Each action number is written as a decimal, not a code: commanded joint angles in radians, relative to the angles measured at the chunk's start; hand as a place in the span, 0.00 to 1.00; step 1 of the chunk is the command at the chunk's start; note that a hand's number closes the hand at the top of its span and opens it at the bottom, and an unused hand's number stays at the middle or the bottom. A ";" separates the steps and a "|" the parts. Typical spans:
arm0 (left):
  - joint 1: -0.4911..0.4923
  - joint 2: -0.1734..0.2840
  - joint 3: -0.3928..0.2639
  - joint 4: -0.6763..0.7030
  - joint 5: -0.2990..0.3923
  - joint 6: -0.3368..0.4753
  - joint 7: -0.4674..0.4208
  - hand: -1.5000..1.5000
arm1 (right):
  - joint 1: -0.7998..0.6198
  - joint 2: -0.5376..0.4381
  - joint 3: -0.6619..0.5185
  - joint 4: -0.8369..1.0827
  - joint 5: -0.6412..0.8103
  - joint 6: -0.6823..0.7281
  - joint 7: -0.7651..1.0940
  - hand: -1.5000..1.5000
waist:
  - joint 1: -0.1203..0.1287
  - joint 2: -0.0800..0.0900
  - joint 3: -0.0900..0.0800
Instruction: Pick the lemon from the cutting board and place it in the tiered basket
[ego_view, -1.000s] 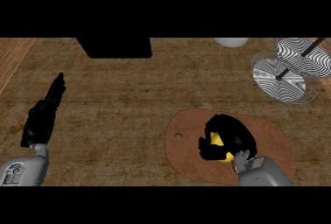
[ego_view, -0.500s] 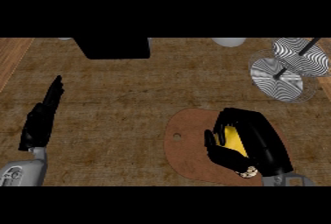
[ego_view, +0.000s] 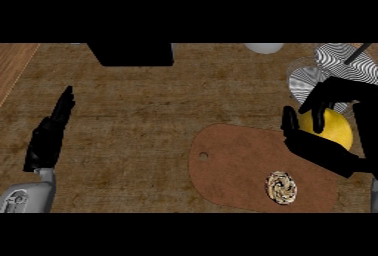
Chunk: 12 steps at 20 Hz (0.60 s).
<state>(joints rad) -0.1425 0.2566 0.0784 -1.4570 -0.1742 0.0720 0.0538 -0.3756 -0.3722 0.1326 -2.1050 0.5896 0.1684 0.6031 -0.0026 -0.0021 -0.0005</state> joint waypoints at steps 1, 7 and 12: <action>-0.024 0.016 0.011 0.016 -0.006 -0.014 -0.006 0.50 | -0.040 -0.113 -0.165 0.038 -0.076 0.091 -0.065 1.00 | 0.000 0.002 0.000; -0.042 0.013 0.020 -0.028 -0.005 -0.026 0.067 0.50 | -0.174 -0.079 -0.247 0.165 -0.225 0.170 -0.048 1.00 | 0.005 0.001 0.000; -0.035 -0.010 0.002 -0.022 -0.010 -0.036 0.054 0.50 | -0.285 -0.156 -0.229 0.411 -0.103 0.156 -0.237 1.00 | 0.012 0.004 0.000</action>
<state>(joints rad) -0.1585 0.2406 0.0764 -1.4748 -0.1964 0.0641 0.0819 -0.5779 -0.4949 -0.0888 -1.8142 0.4620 0.3074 0.4313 0.0065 0.0011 0.0000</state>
